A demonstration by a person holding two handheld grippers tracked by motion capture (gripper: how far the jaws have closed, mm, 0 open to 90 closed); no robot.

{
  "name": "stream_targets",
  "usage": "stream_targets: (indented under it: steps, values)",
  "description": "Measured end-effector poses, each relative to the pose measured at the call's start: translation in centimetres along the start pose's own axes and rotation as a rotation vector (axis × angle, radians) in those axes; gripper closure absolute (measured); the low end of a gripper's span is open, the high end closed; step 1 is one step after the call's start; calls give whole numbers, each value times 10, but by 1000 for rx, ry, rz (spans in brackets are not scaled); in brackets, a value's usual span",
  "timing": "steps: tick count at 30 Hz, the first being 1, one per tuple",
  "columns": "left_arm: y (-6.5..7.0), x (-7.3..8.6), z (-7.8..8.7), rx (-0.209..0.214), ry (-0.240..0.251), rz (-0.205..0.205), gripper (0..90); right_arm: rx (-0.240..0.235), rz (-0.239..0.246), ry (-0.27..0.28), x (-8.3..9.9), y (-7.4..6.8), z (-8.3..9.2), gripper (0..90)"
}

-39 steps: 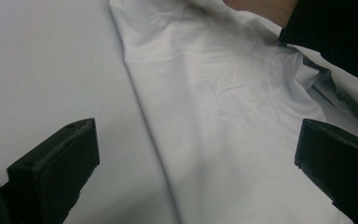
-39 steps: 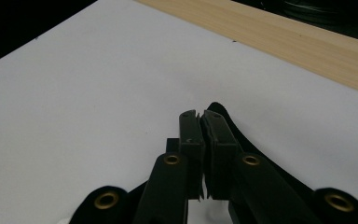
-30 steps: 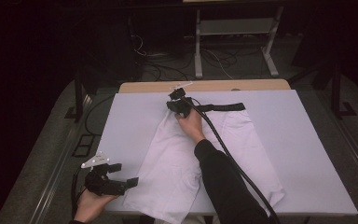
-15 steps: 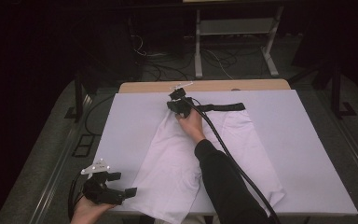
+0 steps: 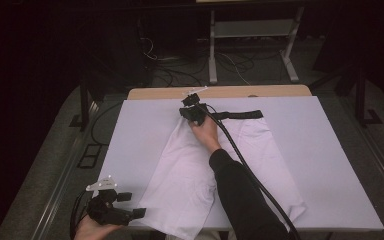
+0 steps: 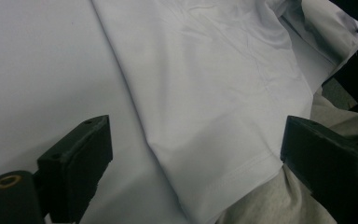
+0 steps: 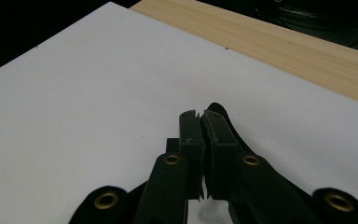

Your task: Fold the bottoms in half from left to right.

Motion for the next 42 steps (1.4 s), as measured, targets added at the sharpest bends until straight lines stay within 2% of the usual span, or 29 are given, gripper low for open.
stream_targets:
  steps: [7, 12, 18, 27, 33, 37, 42]
  values:
    - [0, 9, 1, 21, -23, 18, 152, -5, 1, -5, 3, 0, -1, 858]
    - [0, 16, 1, 33, -43, 25, 229, -10, -3, 0, 3, 0, 0, 858]
    - [-1, 20, 1, 51, -54, 52, 378, -13, 0, 4, 2, 1, 1, 858]
    - [-3, 23, -1, 56, -75, 59, 698, -14, 0, 7, 3, 1, 1, 858]
    - [-3, 23, -3, 66, -82, 34, 861, -17, -1, 9, 3, 1, 2, 858]
    - [0, 20, -2, 91, -90, 19, 868, -22, 4, 9, 2, 1, 3, 858]
    - [7, 10, 1, 101, -54, -28, 870, -33, 4, 10, -1, 1, 7, 859]
Point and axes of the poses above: each handheld gripper's, and its own axes: z roughly backward along the jaws, x roughly out of its underside, y roughly to its right, the point moved 7 cm from there along -z, roughly forward along the jaws, and after that the axes turned 2 degrees about -z, right-handed, at the moved point
